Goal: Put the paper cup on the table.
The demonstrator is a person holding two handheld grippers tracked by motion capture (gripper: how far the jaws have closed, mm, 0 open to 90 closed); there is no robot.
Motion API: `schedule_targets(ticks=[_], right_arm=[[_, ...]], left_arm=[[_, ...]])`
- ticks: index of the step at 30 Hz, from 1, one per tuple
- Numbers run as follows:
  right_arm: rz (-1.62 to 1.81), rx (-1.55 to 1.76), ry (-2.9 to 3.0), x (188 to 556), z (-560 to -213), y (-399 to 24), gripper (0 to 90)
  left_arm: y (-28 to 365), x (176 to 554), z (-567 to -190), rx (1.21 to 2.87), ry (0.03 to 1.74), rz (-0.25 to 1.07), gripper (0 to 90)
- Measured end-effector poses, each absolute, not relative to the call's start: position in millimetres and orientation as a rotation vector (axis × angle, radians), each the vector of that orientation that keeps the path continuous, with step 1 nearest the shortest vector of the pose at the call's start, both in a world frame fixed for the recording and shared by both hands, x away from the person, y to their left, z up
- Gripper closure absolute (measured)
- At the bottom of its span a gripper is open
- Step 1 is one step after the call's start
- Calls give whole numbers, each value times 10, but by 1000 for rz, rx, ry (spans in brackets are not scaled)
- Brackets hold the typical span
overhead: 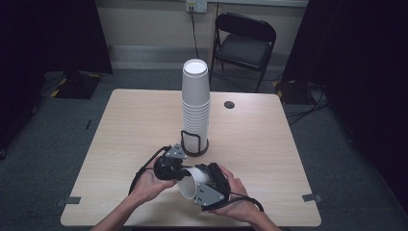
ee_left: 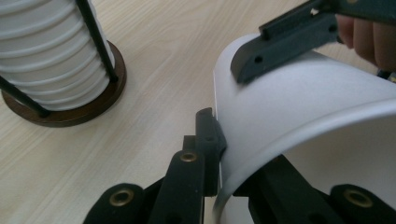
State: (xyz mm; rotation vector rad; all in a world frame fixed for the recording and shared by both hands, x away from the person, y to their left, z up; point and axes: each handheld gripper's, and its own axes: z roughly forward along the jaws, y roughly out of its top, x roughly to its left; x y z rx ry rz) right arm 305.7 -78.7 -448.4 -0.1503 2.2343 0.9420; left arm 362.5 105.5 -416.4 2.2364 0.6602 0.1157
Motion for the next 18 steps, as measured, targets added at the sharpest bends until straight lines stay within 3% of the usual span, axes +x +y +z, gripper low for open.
schedule_targets(ticks=[18], right_arm=[[981,-141,2220,3032,-4473,-663,89]], left_arm=[[1046,3642,-4200,2210,722,76,854]])
